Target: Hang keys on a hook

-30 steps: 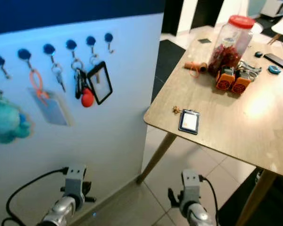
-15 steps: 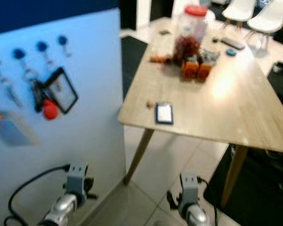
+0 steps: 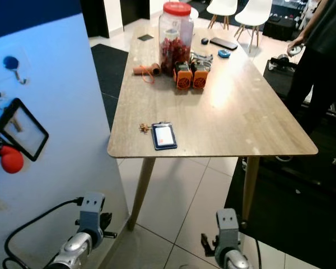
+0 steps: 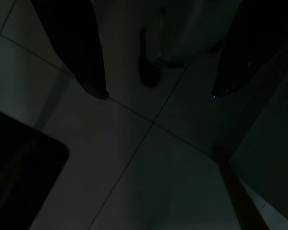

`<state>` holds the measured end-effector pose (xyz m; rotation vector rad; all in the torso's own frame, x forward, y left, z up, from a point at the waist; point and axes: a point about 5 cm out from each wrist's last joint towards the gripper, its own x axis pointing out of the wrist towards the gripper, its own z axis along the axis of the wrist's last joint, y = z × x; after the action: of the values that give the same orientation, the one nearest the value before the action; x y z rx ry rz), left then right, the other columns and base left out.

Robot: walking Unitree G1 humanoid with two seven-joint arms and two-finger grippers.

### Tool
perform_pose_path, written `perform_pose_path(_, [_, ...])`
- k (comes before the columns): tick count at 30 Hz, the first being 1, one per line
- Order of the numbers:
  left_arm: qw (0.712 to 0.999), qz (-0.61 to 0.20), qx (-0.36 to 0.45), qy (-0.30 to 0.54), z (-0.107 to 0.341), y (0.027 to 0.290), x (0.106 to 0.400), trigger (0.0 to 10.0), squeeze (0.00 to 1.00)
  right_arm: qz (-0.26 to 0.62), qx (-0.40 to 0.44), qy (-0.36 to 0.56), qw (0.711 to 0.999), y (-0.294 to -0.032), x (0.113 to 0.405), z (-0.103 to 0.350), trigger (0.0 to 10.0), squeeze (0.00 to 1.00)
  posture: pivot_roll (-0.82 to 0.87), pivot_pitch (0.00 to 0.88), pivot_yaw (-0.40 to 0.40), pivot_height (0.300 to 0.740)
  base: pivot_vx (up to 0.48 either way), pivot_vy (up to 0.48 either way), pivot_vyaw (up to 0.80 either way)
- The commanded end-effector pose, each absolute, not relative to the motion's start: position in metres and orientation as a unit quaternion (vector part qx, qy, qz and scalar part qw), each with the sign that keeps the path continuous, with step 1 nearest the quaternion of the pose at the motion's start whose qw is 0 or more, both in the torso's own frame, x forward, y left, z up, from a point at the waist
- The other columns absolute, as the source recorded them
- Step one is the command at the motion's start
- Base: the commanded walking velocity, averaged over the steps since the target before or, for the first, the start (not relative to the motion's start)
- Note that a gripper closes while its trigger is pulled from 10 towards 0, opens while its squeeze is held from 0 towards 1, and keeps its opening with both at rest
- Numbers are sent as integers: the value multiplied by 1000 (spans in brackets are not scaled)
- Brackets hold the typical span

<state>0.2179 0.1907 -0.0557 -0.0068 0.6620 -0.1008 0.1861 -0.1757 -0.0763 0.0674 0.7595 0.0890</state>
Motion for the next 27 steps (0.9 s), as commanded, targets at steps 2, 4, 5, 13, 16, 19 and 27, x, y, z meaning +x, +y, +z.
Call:
perform_pose_path(2, [944, -44, -6, 328, -57, 192, 216, 10000, 0, 40, 29, 375, 926, -179, 185, -77, 10000, 0, 25, 27, -21, 740, 0, 0, 0])
perform_pose_path(4, [945, -43, -6, 323, -55, 191, 219, 10000, 0, 40, 27, 375, 926, -180, 185, -77, 10000, 0, 23, 32, -26, 740, 0, -358, 0])
perform_pose_path(5, [946, -43, -6, 321, -55, 191, 220, 10000, 0, 40, 26, 374, 926, -180, 185, -77, 10000, 0, 22, 33, -28, 740, 0, -409, 0])
perform_pose_path(13, [949, -51, -8, 310, -51, 184, 225, 10000, 0, 42, 22, 373, 927, -183, 185, -76, 10000, 0, 24, 49, -36, 740, 0, -442, 0])
perform_pose_path(16, [950, -53, -10, 307, -51, 182, 227, 10000, 0, 42, 20, 374, 926, -184, 185, -76, 10000, 0, 27, 54, -36, 740, 0, -444, 0])
perform_pose_path(19, [951, -57, -11, 303, -50, 179, 228, 10000, 0, 42, 18, 377, 925, -185, 184, -77, 10000, 0, 34, 61, -36, 740, 0, -449, 0])
perform_pose_path(27, [951, -59, -15, 304, -48, 174, 232, 10000, 0, 37, 13, 383, 923, -188, 179, -79, 10000, 0, 40, 65, -34, 740, 0, -207, 0])
